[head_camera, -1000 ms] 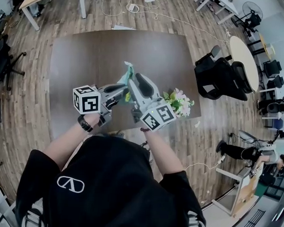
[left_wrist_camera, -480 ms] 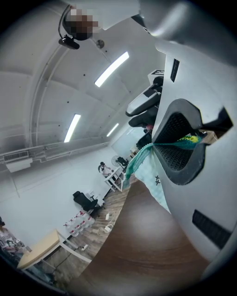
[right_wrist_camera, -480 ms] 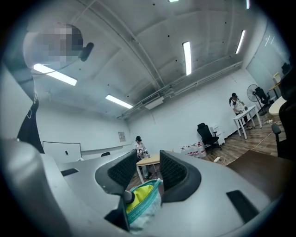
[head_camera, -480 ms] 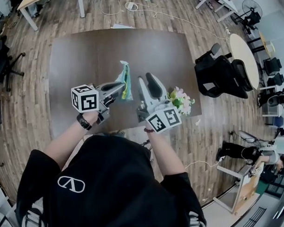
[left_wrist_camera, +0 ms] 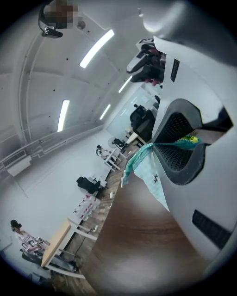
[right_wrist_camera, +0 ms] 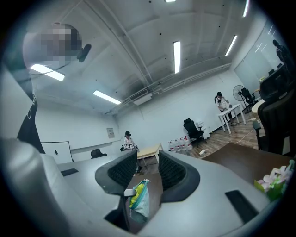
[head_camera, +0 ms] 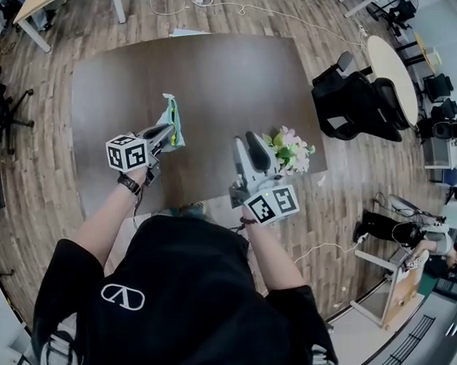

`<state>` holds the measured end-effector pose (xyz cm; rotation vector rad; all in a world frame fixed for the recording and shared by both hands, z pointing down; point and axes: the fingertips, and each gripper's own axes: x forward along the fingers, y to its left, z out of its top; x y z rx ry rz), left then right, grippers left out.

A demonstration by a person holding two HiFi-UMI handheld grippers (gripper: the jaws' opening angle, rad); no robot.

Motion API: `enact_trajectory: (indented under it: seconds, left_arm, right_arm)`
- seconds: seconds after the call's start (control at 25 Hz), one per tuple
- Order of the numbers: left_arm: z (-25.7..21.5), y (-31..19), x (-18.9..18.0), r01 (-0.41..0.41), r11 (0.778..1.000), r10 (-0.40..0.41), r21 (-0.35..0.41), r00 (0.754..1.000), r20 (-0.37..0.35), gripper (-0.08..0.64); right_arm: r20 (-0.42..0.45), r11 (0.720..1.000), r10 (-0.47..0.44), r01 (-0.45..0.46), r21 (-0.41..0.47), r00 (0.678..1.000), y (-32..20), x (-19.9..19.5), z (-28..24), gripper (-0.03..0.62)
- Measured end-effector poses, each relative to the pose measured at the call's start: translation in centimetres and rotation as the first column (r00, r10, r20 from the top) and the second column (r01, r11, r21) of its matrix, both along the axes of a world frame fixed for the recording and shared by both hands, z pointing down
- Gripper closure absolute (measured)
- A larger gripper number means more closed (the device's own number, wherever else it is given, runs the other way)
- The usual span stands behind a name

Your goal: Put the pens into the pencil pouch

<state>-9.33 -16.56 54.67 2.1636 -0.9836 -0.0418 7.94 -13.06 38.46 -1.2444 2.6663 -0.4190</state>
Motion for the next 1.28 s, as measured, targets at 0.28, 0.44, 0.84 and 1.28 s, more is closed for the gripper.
enact_trajectory:
  seconds: [0.28,0.44,0.84,1.28]
  left_arm:
    - [8.2,-1.2,1.3,0.004,0.998,0.002,-0.057,0.995,0.105,0.546]
    - [10.7,-1.7,3.7,-0.038,0.997,0.047,-0.073,0.990,0.132,0.546]
    - [16.7,-1.6,10.1,-0.166,0.976,0.185,-0.140,0.973,0.136,0.546]
    - [17.7,-0.9,12.2,-0.241,0.962,0.259,-0.124,0.954,0.151,0.442]
  right_arm:
    - [-0.014,0.996,0.048,-0.049,-0.069,0.999,1.4,2.2,2.7,0.453]
    - [-0.022,0.994,0.072,-0.074,-0.083,0.997,1.4,3.0,3.1,0.453]
    - [-0.047,0.984,0.118,-0.123,-0.131,0.992,2.2,4.9,4.9,0.454]
    - [-0.059,0.981,0.130,-0.137,-0.135,0.990,2.5,6.0,5.7,0.453]
